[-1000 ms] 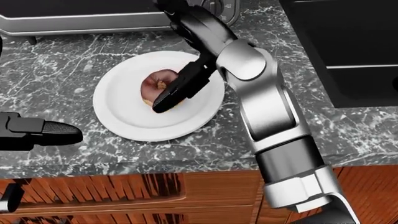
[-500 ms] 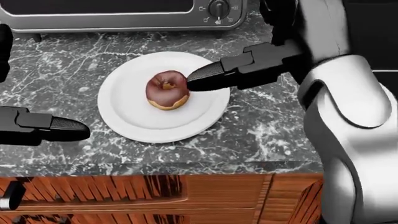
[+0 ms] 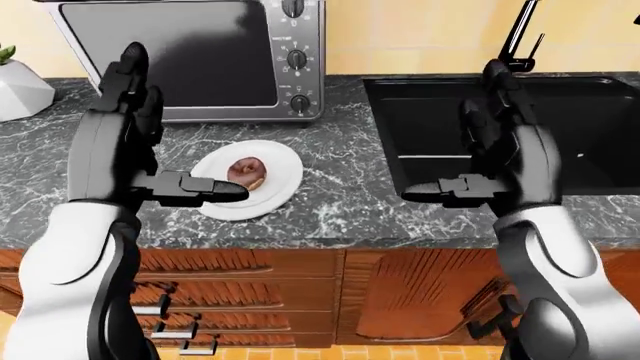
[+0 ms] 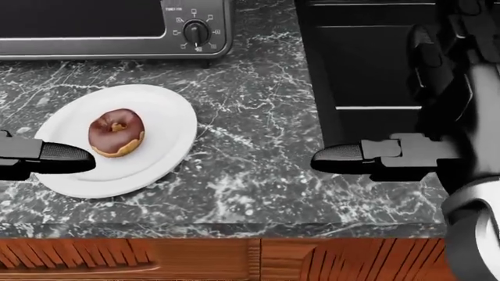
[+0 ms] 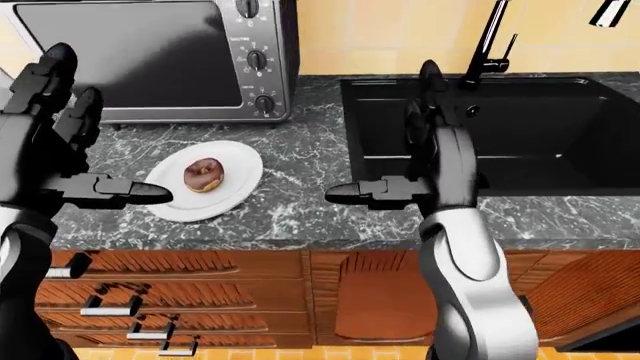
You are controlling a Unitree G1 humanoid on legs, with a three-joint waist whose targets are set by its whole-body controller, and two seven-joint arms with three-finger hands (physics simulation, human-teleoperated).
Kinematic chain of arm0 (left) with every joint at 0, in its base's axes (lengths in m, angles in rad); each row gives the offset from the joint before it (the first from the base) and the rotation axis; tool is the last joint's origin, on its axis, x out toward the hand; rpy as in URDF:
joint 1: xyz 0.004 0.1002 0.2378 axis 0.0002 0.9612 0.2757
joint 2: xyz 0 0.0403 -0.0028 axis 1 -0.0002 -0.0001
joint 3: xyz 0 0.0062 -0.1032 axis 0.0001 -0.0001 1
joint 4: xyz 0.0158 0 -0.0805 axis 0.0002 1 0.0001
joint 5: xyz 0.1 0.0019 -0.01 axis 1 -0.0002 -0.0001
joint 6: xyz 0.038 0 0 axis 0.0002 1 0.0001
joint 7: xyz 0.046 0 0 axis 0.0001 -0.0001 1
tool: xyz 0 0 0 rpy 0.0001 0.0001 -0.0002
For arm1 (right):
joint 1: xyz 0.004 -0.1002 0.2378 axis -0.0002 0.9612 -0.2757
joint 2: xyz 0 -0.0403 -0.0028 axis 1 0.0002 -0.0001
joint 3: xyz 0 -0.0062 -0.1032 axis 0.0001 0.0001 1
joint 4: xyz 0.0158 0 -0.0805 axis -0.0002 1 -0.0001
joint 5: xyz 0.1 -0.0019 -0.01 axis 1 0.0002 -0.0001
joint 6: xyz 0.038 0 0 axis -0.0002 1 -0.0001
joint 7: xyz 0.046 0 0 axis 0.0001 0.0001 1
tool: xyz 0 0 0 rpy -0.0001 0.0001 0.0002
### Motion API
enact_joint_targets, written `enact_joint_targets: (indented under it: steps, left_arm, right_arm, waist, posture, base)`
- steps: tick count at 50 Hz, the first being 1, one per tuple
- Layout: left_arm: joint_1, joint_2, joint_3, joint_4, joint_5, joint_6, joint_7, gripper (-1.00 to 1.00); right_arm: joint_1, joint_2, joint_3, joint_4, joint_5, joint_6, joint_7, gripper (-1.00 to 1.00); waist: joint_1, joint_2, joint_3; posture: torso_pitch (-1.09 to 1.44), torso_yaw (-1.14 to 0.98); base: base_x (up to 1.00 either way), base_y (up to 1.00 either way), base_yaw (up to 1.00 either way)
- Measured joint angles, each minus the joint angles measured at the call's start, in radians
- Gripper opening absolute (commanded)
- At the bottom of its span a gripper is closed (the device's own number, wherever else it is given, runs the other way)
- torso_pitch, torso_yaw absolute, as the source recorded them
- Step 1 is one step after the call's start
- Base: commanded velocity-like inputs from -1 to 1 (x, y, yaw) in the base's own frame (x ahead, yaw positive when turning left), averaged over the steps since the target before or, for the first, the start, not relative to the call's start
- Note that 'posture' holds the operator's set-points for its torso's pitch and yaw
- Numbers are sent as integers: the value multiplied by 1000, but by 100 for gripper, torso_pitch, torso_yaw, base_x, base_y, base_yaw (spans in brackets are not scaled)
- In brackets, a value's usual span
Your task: Place the pastries on the plates.
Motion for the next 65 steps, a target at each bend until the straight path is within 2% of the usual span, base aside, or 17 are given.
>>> enact_joint_targets:
  steps: [10,12,15,18,22,26,30,34,38,41,43,47,51,58,60,63,65]
  left_arm:
    - [-11,22,16,-57,-22,42,4,100]
    - [-8,25,23,-60,-20,54,9,100]
    - [-15,29,24,-59,-18,71,14,100]
    - [-24,29,17,-66,-19,55,17,100]
    - [-26,24,12,-62,-17,44,20,100]
    - [-20,9,-26,-47,-31,49,12,100]
    - [-25,17,-2,-58,-28,39,14,100]
    - [-12,17,11,-41,-13,45,25,100]
    - [-34,24,5,-51,-15,40,24,100]
    - [-37,26,5,-54,-14,35,24,100]
    - [-43,28,1,-44,-12,35,26,100]
    - [-31,11,-33,-31,-23,42,15,100]
    - [-30,17,-14,-36,-20,39,14,100]
    - [-28,20,-8,-48,-7,18,17,100]
    - [-13,17,0,-41,-3,24,16,100]
    - [-10,18,1,-29,2,42,17,100]
    - [-22,22,1,-39,4,36,17,100]
  right_arm:
    - [18,-5,-10,-31,12,-13,-3,100]
    - [22,0,-1,-38,20,-8,-4,100]
    - [20,-4,6,-40,31,0,-2,100]
    - [7,-12,0,-51,27,-9,-6,100]
    - [17,-17,1,-62,16,-30,1,100]
    - [25,-18,-28,-45,4,-14,-8,100]
    - [11,-19,-17,-71,8,-11,-9,100]
    - [22,-13,5,-59,23,2,3,100]
    - [5,-19,-10,-68,16,-5,0,100]
    - [1,-20,-5,-75,11,-18,-1,100]
    - [-3,-19,-4,-68,10,-20,0,100]
    - [16,-21,-19,-43,-5,-9,-9,100]
    - [10,-20,-9,-52,-10,-16,-8,100]
    - [14,-21,-9,-66,-15,-26,1,100]
    - [24,-13,6,-61,-17,-28,7,100]
    - [26,-15,13,-53,-18,-14,16,100]
    - [19,-16,6,-65,-24,-20,20,100]
  waist:
    - [8,54,-6]
    - [15,43,-5]
    - [5,59,-24]
    - [4,28,-23]
    - [1,-42,-21]
    - [-14,-18,0]
    - [-6,67,20]
    - [15,67,-2]
    - [11,37,-17]
    - [20,-9,-6]
    - [16,-60,-14]
    - [-8,-48,-1]
    - [0,-5,3]
    - [2,40,3]
    - [16,32,10]
    - [12,55,-17]
    - [15,36,-18]
  posture:
    - [0,0]
    - [0,0]
    - [0,0]
    - [0,0]
    - [0,0]
    - [0,0]
    - [0,0]
    - [0,0]
    - [0,0]
    - [0,0]
    - [0,0]
    - [0,0]
    - [0,0]
    - [0,0]
    - [0,0]
    - [0,0]
    - [0,0]
  base:
    - [0,-35,0]
    - [0,-35,0]
    - [0,-35,0]
    - [0,-35,0]
    - [0,-35,0]
    - [0,-46,0]
    - [0,-62,0]
    - [0,-61,0]
    - [0,-62,0]
    - [0,-62,0]
    - [0,-61,0]
    - [0,-61,0]
    - [0,-62,0]
    - [0,-61,0]
    - [0,-61,0]
    - [3,-61,0]
    - [9,-61,0]
